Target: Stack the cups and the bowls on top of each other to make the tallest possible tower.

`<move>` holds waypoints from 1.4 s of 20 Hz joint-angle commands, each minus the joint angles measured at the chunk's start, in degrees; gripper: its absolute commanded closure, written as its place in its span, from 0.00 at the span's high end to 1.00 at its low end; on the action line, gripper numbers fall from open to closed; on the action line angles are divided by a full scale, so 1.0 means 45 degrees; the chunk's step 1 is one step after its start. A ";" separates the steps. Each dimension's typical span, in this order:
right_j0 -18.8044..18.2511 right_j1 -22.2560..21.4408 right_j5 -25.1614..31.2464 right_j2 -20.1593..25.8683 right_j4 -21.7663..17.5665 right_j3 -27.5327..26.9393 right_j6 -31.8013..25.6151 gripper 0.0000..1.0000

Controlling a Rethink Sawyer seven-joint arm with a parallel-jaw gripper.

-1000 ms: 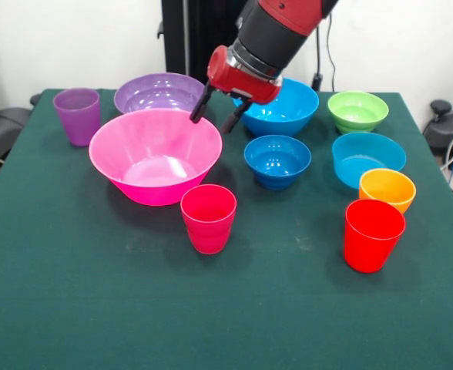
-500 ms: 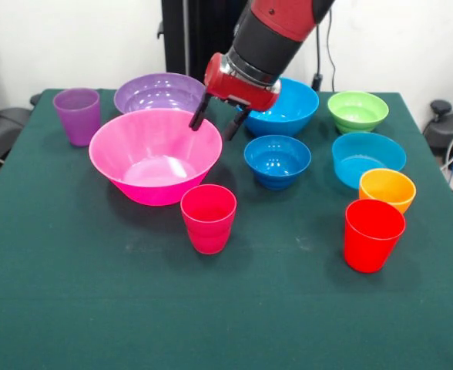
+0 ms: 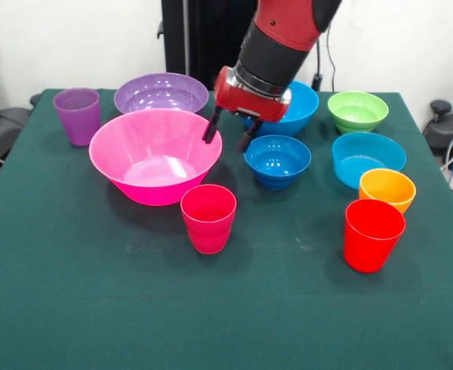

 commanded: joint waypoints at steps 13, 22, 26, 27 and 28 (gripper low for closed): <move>0.0474 0.0140 0.0997 0.1209 0.0390 0.0102 0.1875 1.00; 0.0791 0.0433 0.1344 0.0608 -0.0021 -0.0381 0.1382 1.00; 0.0802 0.0475 0.1432 0.0609 0.0026 -0.0528 0.1305 1.00; 0.0807 0.0475 0.1475 0.0595 0.0061 -0.0564 0.1324 1.00; 0.0817 0.0476 0.1471 0.0594 0.0103 -0.0564 0.1369 1.00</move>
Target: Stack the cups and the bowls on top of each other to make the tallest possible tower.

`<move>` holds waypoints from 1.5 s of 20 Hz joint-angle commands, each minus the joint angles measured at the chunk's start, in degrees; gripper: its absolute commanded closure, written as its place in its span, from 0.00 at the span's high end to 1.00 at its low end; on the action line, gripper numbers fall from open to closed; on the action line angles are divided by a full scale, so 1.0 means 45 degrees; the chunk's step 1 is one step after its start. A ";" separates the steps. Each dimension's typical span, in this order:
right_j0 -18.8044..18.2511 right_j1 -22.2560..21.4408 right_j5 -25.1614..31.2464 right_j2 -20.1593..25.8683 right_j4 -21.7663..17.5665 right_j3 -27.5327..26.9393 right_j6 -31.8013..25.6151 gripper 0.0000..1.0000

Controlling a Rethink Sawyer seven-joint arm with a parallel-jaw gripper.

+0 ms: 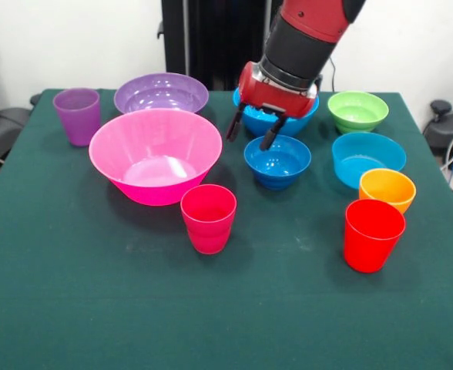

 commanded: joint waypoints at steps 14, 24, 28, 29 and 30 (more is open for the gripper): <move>-0.0147 0.0707 0.1061 0.1210 0.0227 -0.0440 0.1745 1.00; -0.1071 0.0320 0.0322 0.2968 0.0912 0.0383 0.1740 1.00; -0.1305 0.0163 0.0427 0.3410 0.1148 0.0629 0.1846 1.00; -0.1372 0.0134 0.0424 0.3541 0.1224 0.0701 0.1881 1.00; -0.1356 0.0141 0.0444 0.3551 0.1261 0.0700 0.1952 1.00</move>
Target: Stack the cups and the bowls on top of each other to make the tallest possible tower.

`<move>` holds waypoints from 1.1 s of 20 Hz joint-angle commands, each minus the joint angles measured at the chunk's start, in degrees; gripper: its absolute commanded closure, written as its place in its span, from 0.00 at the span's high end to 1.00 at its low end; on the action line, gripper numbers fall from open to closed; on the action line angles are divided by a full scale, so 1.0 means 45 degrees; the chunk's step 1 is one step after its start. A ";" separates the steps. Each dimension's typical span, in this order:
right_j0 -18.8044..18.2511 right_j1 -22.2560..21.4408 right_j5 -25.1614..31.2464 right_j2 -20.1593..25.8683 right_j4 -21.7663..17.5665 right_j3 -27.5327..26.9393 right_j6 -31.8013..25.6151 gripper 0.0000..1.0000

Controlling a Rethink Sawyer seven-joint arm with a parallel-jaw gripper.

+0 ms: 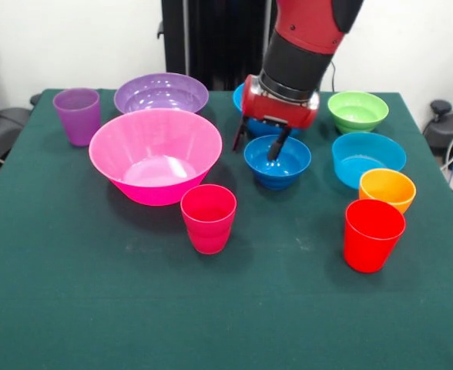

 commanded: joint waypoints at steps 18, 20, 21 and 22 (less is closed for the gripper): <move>-0.0286 0.0369 0.1138 0.2590 0.1380 0.0461 0.2052 1.00; -0.0280 0.0395 0.1031 0.2622 0.1477 0.0528 0.2179 1.00; -0.0322 0.0405 0.0945 0.2693 0.1556 0.0579 0.2245 1.00; -0.0363 0.0415 0.0859 0.2763 0.1634 0.0630 0.2311 1.00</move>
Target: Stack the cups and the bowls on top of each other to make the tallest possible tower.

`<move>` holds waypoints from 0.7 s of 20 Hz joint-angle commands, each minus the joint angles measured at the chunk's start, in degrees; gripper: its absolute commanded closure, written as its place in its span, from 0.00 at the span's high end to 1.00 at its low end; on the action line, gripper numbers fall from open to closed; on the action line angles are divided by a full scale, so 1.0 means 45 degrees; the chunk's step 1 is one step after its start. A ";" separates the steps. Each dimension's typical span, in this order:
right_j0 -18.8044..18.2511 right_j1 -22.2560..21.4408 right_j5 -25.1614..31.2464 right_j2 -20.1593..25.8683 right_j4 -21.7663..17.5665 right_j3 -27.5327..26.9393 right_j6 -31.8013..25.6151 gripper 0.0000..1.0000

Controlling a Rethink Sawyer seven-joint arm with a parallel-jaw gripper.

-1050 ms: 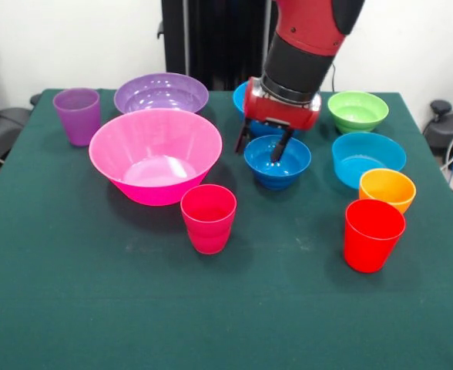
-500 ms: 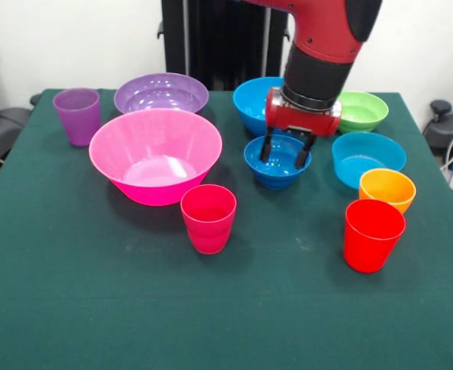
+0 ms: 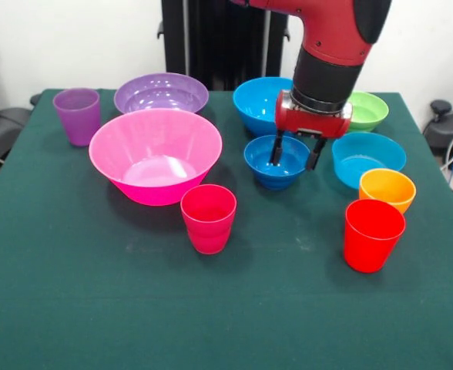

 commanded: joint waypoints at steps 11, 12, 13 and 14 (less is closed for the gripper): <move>0.0497 0.1148 0.1253 0.0921 0.0660 0.0128 0.2489 1.00; 0.0496 0.1227 0.1251 0.0933 0.0718 0.0098 0.2542 1.00; 0.0504 0.1271 0.1314 0.0923 0.0759 0.0023 0.2570 1.00; 0.0522 0.1307 0.1294 0.0933 0.0799 0.0015 0.2630 1.00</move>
